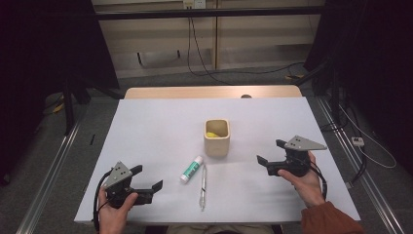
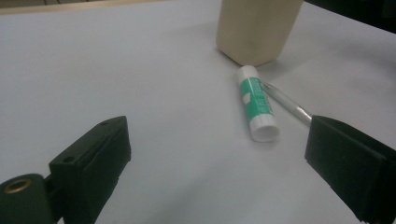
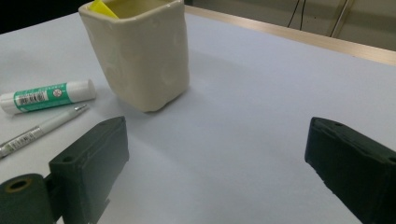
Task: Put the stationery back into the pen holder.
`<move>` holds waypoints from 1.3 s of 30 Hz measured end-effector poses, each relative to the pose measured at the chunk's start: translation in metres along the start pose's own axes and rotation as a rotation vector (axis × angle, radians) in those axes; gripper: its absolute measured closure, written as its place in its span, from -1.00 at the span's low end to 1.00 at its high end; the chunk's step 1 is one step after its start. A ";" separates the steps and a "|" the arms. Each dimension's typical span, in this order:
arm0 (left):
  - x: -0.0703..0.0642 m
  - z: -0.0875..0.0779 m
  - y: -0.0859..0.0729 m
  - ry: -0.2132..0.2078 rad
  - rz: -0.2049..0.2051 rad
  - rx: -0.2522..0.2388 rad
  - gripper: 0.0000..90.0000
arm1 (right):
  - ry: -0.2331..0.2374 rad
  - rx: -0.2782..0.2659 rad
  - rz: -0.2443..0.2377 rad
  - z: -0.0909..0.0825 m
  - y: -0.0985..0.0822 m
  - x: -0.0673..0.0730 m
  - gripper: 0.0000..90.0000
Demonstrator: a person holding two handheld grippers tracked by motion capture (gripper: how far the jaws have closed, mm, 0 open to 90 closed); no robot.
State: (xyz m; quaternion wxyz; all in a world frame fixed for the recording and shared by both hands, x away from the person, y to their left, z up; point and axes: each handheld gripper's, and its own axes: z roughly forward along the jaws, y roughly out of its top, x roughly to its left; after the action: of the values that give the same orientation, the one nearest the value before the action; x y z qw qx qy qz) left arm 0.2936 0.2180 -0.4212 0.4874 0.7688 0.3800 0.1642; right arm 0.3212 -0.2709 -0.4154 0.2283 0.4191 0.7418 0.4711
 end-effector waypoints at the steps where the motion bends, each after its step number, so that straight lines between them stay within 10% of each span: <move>1: 0.000 0.000 0.001 0.008 0.004 -0.007 -0.85 | -0.002 0.001 0.000 -0.002 -0.002 0.000 -0.86; 20: -0.001 0.016 0.010 -0.034 0.014 0.037 -0.82 | 0.049 0.102 0.018 -0.028 -0.029 -0.001 -0.87; 39: -0.017 0.078 0.048 -0.059 0.059 0.162 -0.85 | 0.036 0.099 0.037 -0.037 -0.044 -0.001 -0.83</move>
State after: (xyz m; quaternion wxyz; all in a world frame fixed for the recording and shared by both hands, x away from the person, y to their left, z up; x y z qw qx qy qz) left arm 0.3517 0.1452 -0.4142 0.4294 0.8212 0.3547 0.1246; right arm 0.2767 -0.2993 -0.4376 0.1853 0.4349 0.7603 0.4454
